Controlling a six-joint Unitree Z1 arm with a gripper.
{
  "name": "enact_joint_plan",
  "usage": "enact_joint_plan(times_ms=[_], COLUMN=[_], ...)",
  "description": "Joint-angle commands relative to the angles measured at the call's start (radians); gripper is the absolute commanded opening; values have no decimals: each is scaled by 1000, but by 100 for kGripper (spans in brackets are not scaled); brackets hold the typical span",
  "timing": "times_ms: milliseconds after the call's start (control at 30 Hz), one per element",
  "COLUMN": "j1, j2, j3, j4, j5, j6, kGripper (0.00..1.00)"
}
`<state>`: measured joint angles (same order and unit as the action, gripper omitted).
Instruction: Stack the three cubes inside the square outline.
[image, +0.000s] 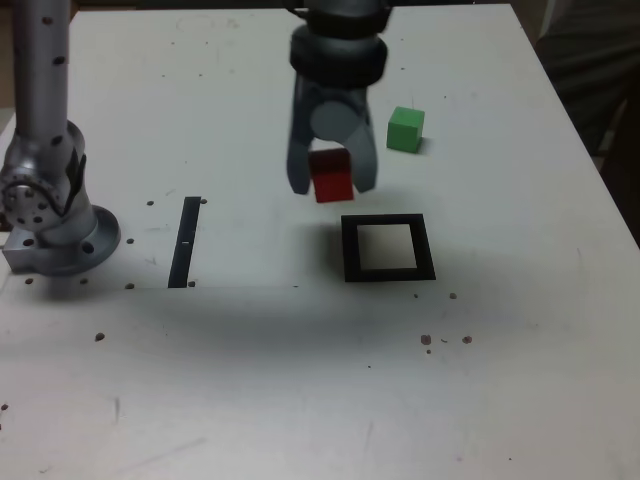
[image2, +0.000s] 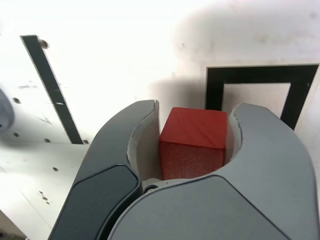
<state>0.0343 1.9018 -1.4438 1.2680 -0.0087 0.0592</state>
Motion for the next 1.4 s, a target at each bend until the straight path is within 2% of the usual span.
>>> enact_joint_plan(times_ms=[0, 533, 1233, 1300, 1367], j1=[-11, -44, -47, -46, -44], j2=[31, 153, 219, 222, 226], j3=[-25, -107, -123, -123, -124], j4=[8, 5, -36, -42, -47], j5=[-6, -38, -37, -37, -38], j6=[-2, -4, -3, -1, 4], kGripper=[31, 31, 32, 38, 53])
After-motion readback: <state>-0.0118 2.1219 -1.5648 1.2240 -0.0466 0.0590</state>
